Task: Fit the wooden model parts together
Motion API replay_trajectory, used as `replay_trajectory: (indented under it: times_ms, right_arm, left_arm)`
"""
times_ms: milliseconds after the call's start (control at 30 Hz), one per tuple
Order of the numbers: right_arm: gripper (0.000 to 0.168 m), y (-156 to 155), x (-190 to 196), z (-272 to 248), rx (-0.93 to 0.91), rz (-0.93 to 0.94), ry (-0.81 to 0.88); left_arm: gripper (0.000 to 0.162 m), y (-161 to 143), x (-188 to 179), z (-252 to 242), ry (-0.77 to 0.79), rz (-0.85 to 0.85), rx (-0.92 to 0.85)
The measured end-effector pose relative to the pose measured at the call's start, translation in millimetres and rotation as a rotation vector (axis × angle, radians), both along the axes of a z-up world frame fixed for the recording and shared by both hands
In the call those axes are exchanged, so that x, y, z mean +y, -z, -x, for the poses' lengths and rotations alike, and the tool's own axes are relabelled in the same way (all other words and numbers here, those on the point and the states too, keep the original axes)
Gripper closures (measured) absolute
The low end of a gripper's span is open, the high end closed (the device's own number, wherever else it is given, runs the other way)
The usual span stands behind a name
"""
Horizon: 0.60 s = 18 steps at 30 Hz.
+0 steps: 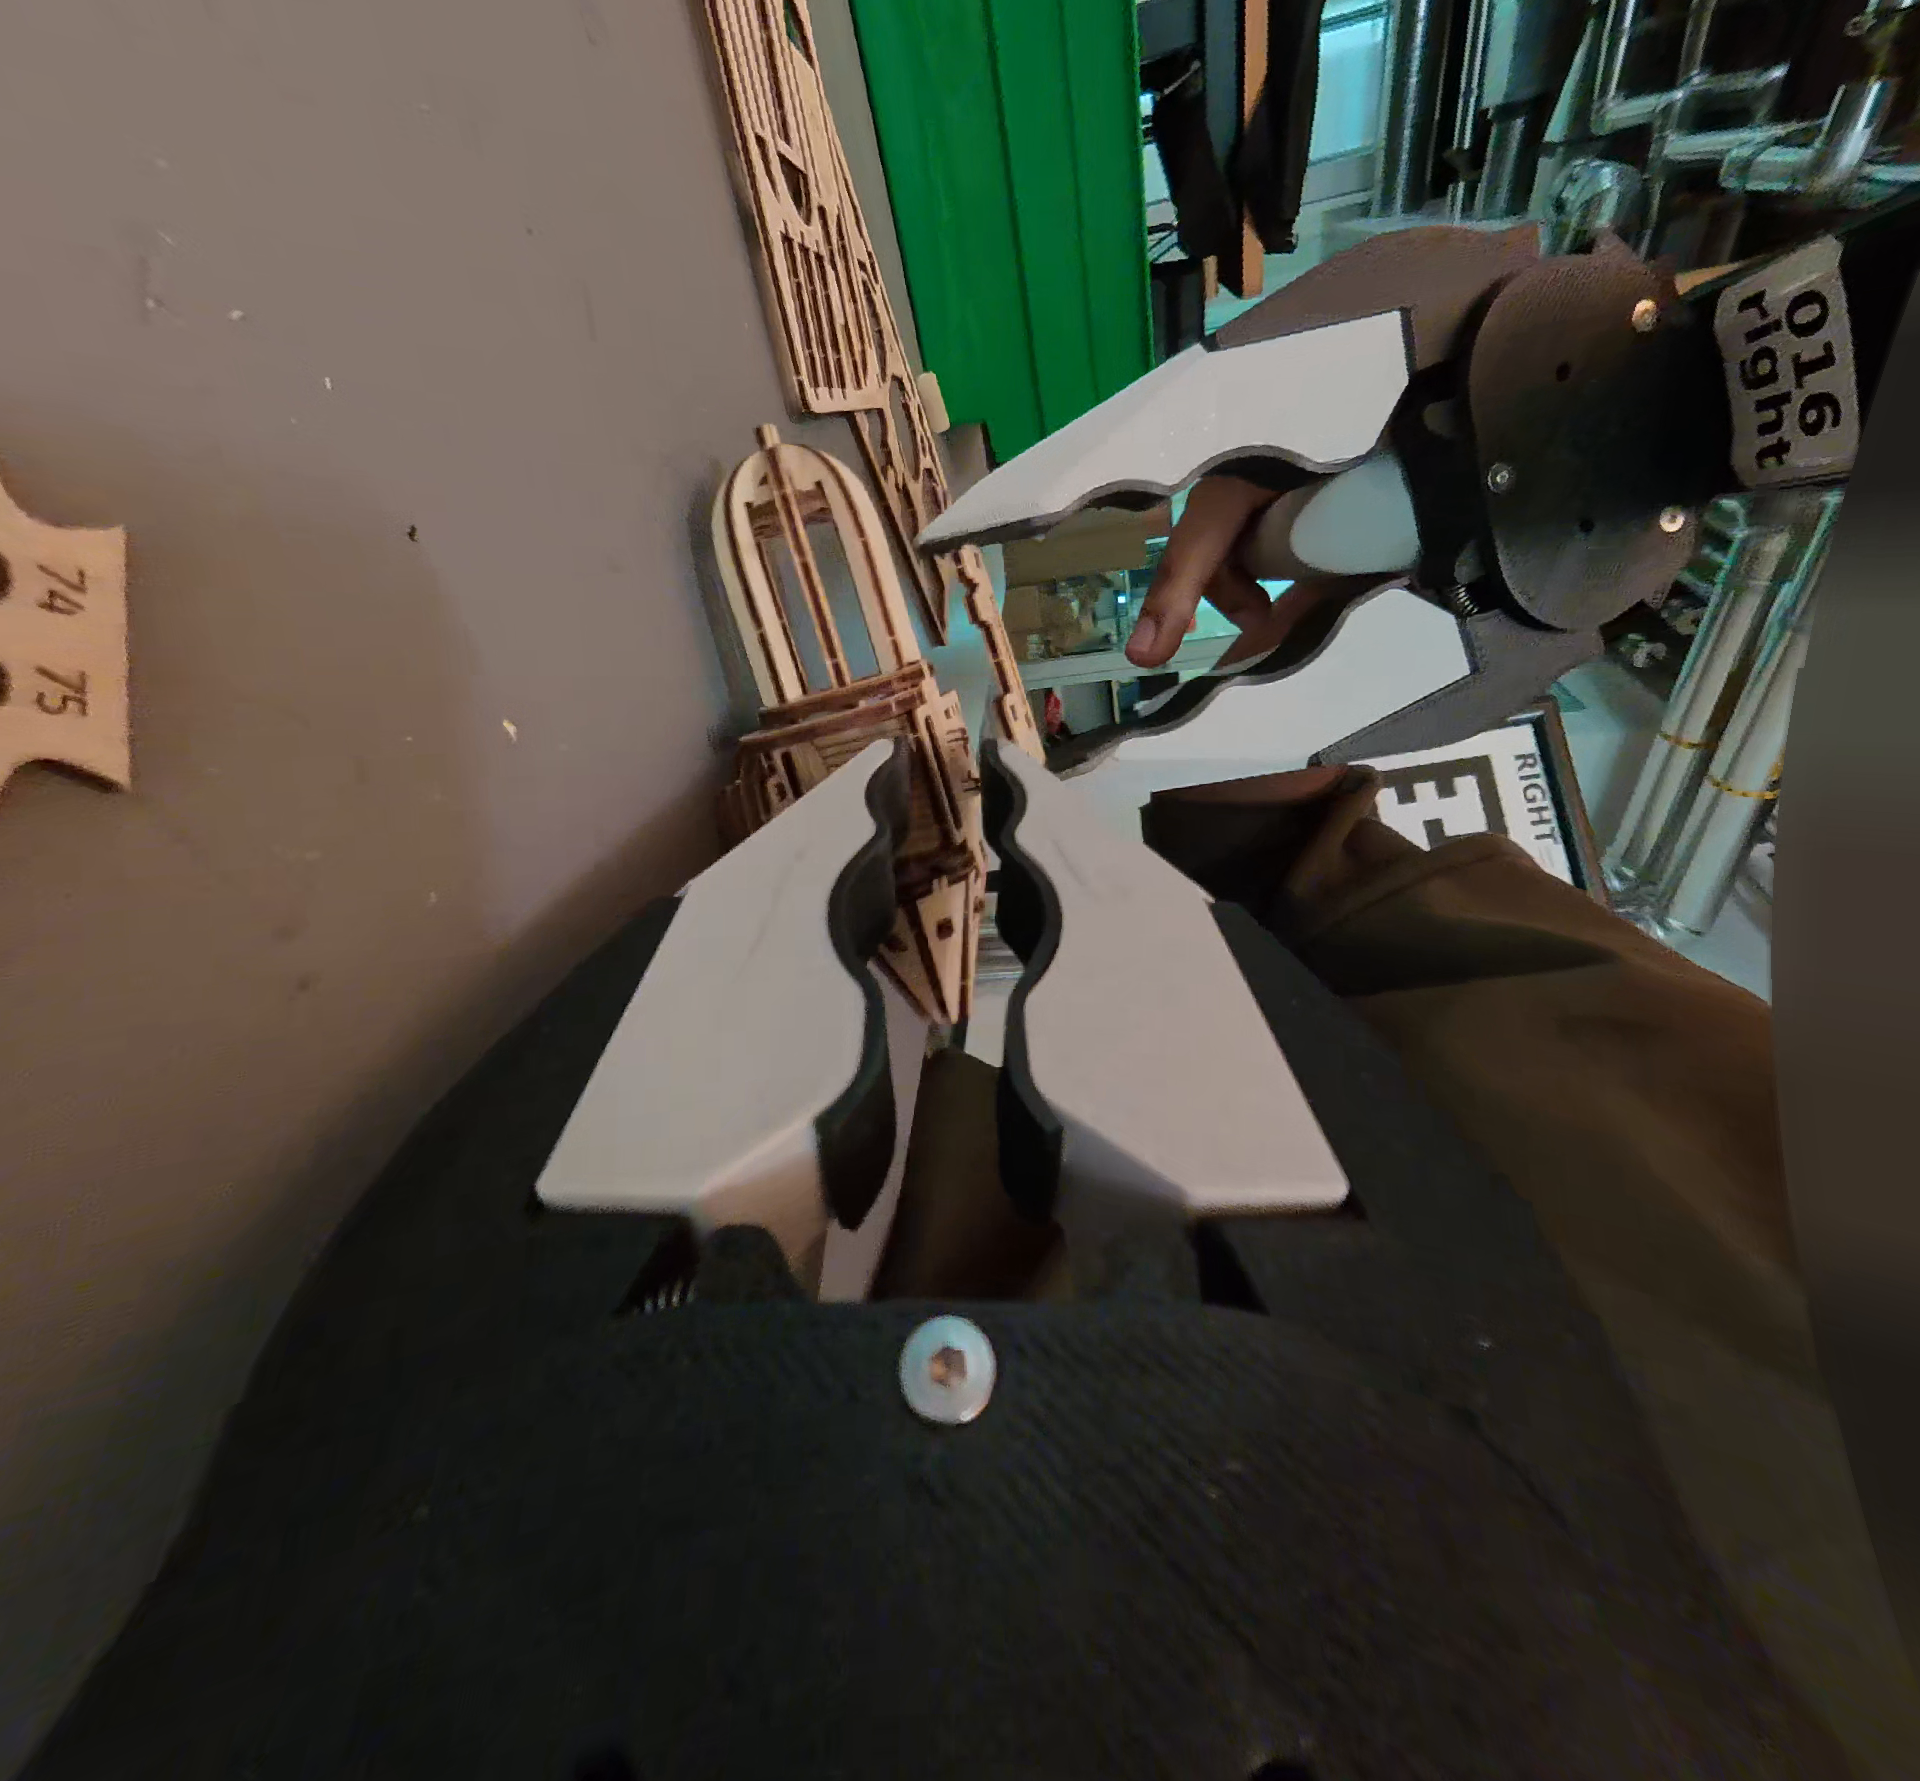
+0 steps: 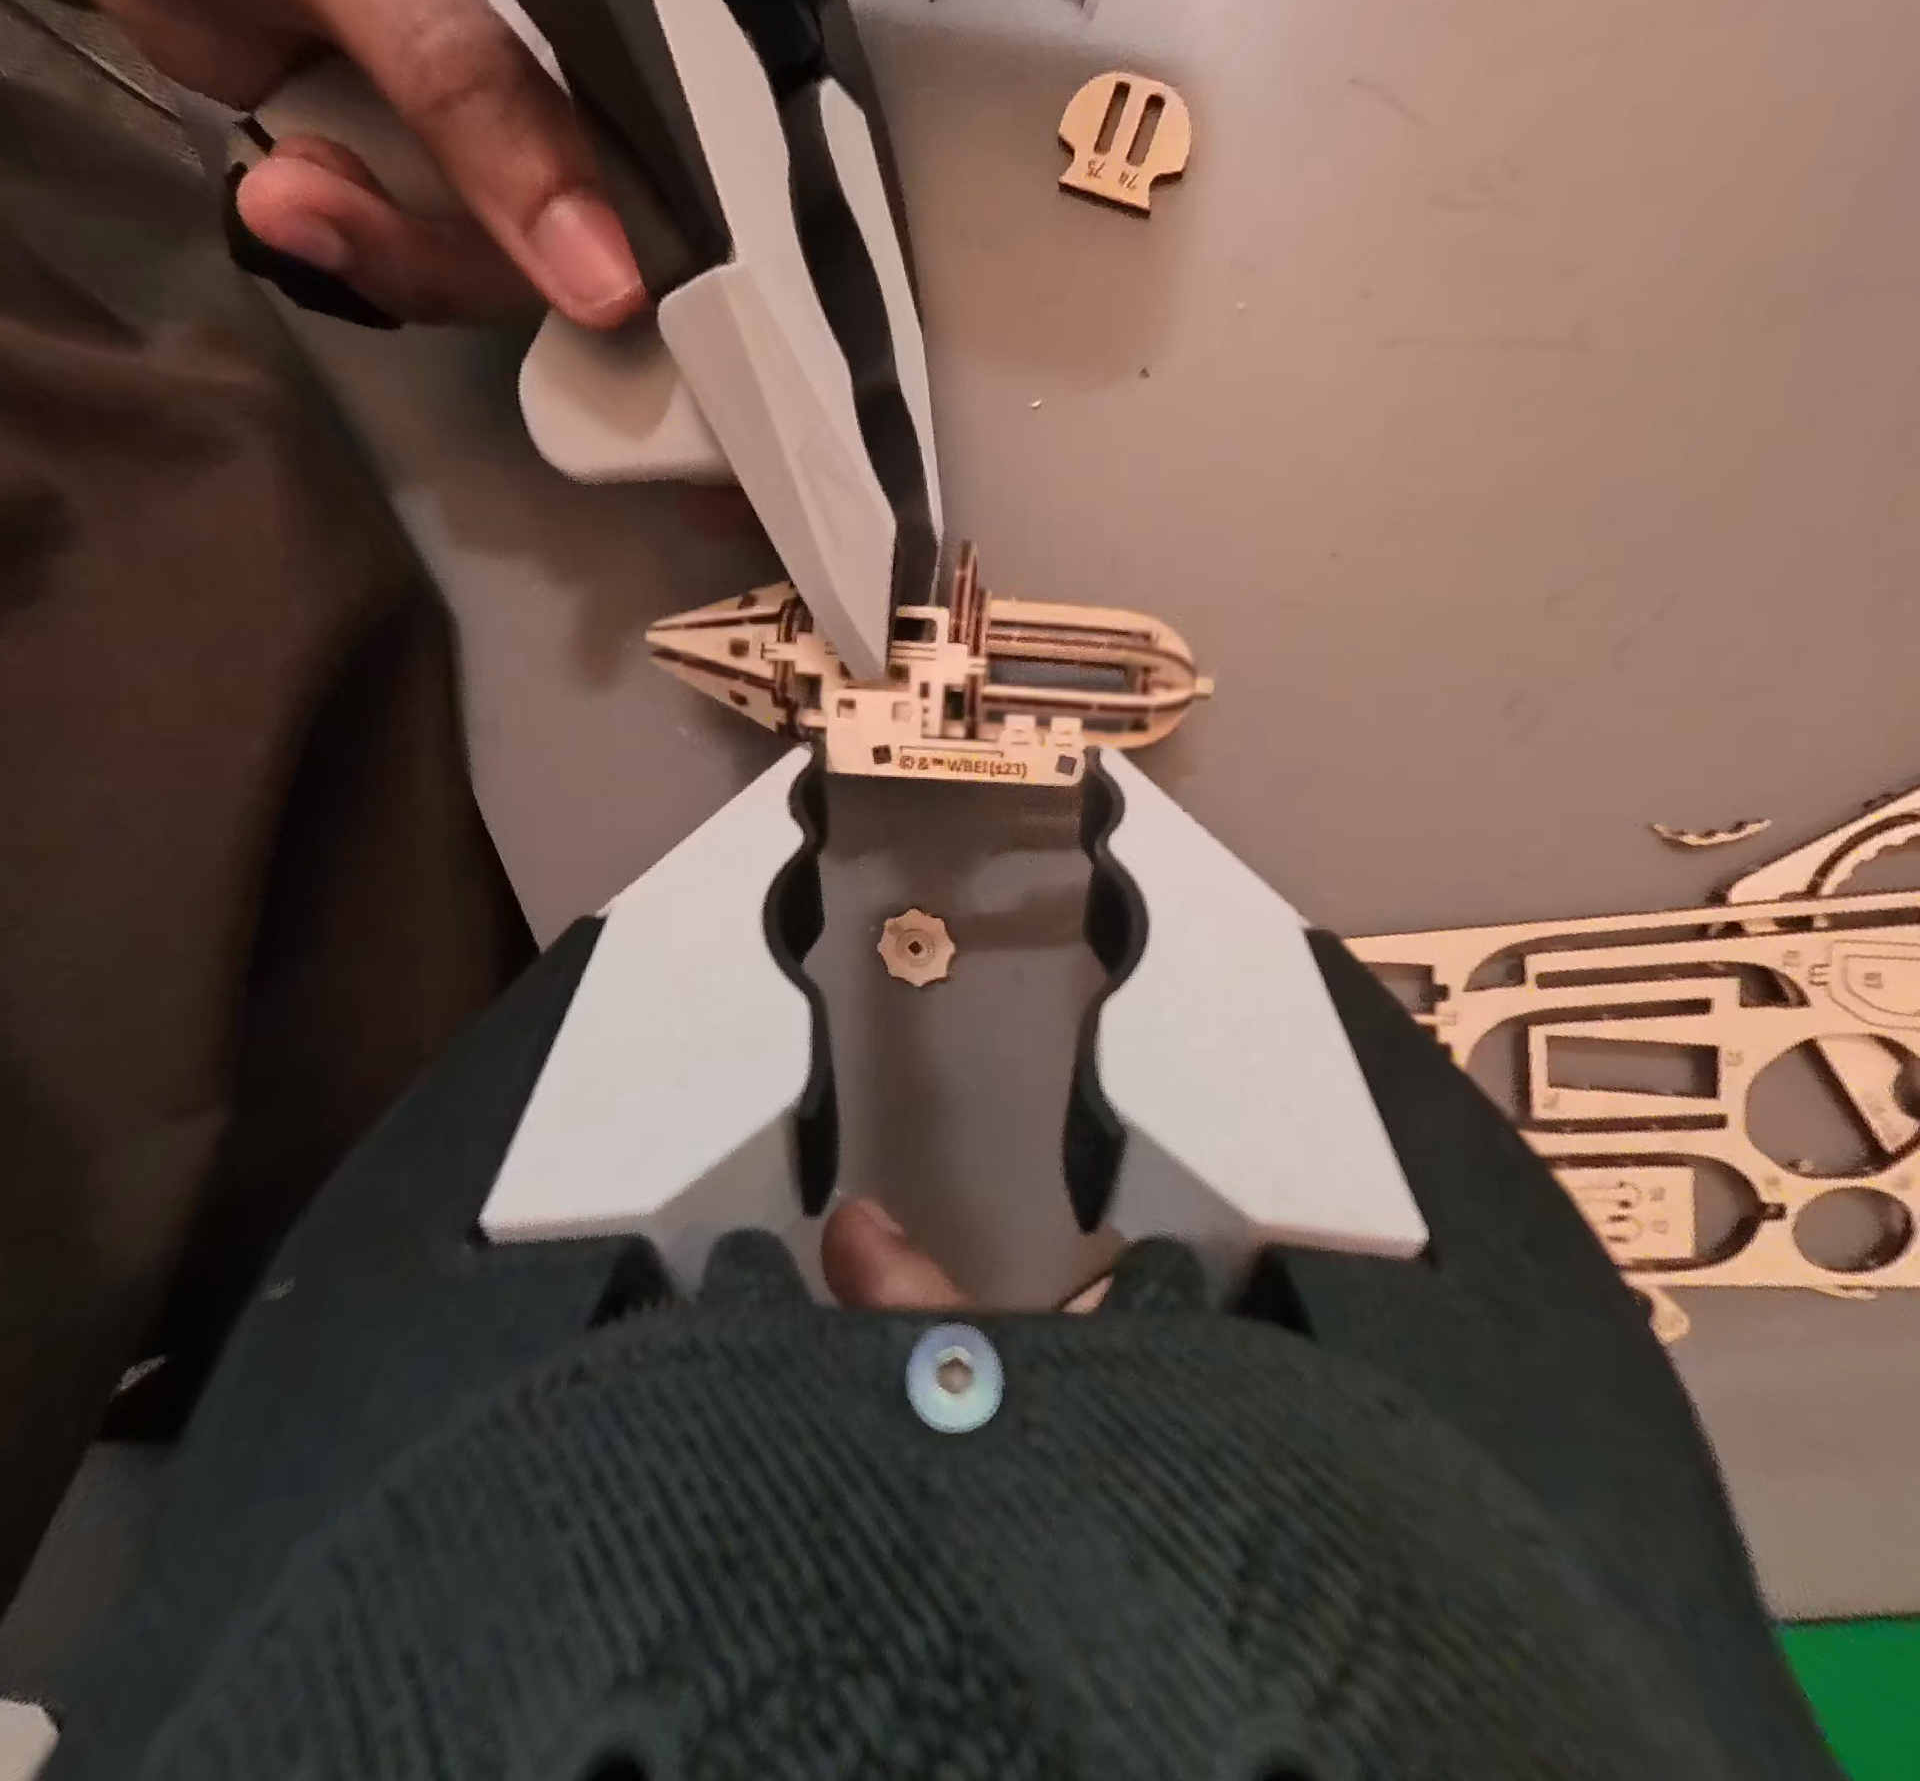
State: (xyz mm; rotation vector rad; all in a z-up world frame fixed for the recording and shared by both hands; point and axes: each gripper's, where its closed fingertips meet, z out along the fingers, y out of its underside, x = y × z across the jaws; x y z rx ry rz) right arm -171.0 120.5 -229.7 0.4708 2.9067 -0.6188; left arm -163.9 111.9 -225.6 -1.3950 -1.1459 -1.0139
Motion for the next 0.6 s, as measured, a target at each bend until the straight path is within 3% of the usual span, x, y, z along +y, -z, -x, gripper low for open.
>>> replay_trajectory:
  times_ms: [400, 600]
  right_arm:
    - [0.12, 3, -7, -4, -0.009, -0.048, 0.006]
    - [0.12, 3, -10, -4, 0.035, -0.079, -0.04]
  left_arm:
    - [0.141, -7, -11, -7, 0.037, -0.109, -0.085]
    - [0.144, -5, -9, -8, 0.053, -0.103, -0.086]
